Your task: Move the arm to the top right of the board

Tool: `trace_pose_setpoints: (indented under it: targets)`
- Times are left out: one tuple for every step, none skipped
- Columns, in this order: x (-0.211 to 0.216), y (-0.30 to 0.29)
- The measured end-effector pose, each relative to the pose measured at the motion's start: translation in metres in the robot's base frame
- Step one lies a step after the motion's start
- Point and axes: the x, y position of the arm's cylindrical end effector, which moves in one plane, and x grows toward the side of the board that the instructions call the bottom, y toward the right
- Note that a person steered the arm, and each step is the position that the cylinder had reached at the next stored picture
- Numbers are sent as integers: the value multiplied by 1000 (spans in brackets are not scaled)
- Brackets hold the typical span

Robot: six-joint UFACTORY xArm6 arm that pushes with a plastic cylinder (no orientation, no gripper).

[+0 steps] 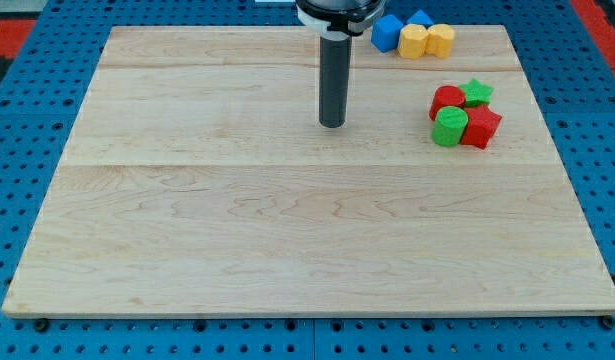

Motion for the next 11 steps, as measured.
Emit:
trace_pose_setpoints:
  targets:
    - [16, -33]
    - [85, -65]
    - [136, -27]
    - [132, 68]
    - [106, 170]
    - [65, 249]
    - [0, 291]
    - [-67, 296]
    - [-134, 292]
    - [-185, 278]
    - [-185, 269]
